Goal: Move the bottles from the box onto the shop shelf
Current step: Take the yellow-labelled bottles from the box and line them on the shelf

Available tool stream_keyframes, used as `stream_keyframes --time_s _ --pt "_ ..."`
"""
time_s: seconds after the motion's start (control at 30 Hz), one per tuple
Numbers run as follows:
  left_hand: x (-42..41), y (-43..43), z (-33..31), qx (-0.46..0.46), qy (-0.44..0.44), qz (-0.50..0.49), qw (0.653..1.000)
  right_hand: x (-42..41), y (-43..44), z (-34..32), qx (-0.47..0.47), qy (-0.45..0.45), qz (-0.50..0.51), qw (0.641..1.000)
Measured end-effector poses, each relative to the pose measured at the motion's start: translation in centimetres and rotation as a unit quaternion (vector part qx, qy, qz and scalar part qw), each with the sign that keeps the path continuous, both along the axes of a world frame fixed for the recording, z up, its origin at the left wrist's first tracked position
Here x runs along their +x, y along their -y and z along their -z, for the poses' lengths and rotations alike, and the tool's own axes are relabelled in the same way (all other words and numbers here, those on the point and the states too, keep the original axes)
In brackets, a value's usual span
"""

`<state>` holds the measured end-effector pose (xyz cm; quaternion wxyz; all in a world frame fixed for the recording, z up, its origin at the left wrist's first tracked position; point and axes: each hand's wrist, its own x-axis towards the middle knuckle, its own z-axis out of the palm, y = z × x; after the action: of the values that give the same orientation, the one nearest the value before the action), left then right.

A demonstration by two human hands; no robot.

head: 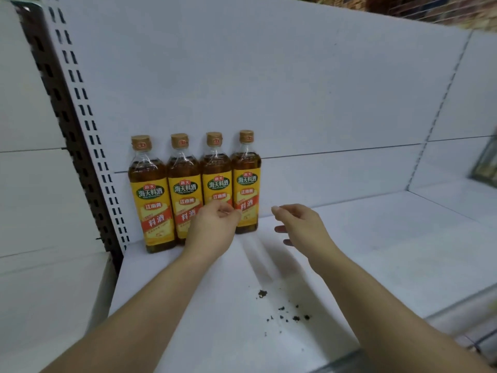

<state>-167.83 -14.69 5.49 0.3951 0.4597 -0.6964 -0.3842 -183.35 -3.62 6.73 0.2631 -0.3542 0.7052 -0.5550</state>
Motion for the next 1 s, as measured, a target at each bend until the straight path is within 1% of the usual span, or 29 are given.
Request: stream_keyframes --time_s 0.1,0.3,0.5,0.7,0.87,1.0 --pt "-1.6 -1.4 -0.7 0.022 -0.029 0.041 0.999 -0.8 -2.2 -0.3 -0.012 0.017 0.02 1.0" --pt "-5.9 -6.5 -2.2 0.027 -0.003 0.143 0.989 -3.8 -7.5 -0.9 -0.025 0.025 0.059 0.998" --pt "-11.5 -12.9 -3.0 0.051 -0.007 0.186 0.981 -8.6 -14.9 -1.1 -0.043 0.041 0.102 0.993" --pt "-17.9 -22.0 -2.7 0.057 -0.021 0.234 0.97 -15.1 -23.8 -0.8 -0.055 0.035 0.14 0.988" --pt "-24.5 -30.9 -0.4 0.075 -0.047 0.25 0.964 -21.5 -32.6 0.9 -0.05 0.048 0.173 0.983" --pt "-30.0 -37.8 2.9 0.093 -0.043 0.267 0.958 -26.2 -40.0 2.9 -0.032 0.058 0.204 0.977"
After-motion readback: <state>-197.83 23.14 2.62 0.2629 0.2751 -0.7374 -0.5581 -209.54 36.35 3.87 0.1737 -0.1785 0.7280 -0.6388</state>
